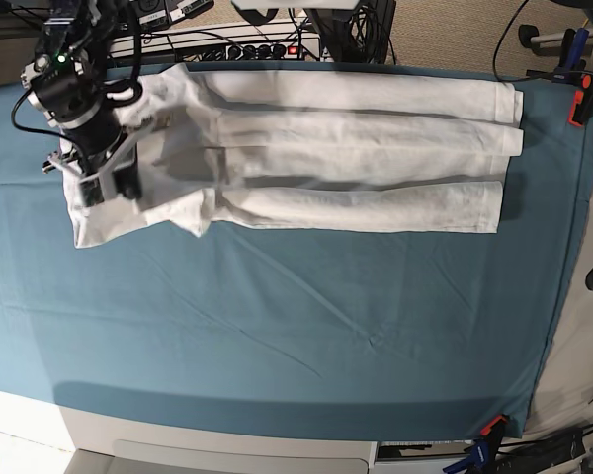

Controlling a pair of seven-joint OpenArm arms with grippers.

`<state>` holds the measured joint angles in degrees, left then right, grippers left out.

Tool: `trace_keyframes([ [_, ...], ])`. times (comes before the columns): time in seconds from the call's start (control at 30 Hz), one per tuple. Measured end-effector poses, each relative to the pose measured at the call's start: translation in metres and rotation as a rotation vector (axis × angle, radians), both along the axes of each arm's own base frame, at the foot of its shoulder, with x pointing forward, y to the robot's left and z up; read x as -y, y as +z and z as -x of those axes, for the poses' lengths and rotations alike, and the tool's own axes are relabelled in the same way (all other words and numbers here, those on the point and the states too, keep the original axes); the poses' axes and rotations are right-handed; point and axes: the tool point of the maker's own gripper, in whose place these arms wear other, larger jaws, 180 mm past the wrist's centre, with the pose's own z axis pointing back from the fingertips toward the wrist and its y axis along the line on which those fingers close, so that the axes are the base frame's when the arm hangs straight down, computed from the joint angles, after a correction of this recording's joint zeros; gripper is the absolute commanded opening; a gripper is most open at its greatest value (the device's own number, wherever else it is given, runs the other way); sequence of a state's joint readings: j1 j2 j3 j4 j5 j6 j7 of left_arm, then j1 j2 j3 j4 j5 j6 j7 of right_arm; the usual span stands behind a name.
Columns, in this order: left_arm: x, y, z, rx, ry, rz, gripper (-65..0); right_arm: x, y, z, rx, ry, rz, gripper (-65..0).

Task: Fold the T-shirt properly
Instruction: 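Press and smooth the collar end of the strip with the right gripper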

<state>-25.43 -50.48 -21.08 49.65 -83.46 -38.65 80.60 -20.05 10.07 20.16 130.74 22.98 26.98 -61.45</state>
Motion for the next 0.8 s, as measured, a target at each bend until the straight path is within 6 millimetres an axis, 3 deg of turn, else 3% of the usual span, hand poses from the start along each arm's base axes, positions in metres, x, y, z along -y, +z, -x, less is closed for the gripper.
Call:
trace_keyframes([
  [0.2, 0.0, 0.0, 0.0, 0.0, 0.0, 0.0, -47.8, -0.033, -0.007, 0.011, -0.052, 0.149, -0.083, -65.0],
  [0.33, 0.0, 0.0, 0.0, 0.0, 0.0, 0.0, -47.8, -0.042, -0.024, 0.034, -0.153, 0.215, -0.095, -65.0],
  [0.53, 0.0, 0.0, 0.0, 0.0, 0.0, 0.0, -47.8, -0.04, -0.044, 0.064, -0.28, 0.25, -0.063, -65.0],
  [0.8, 0.0, 0.0, 0.0, 0.0, 0.0, 0.0, -47.8, -0.021, -0.056, 0.081, -0.375, 0.256, 0.028, -65.0],
])
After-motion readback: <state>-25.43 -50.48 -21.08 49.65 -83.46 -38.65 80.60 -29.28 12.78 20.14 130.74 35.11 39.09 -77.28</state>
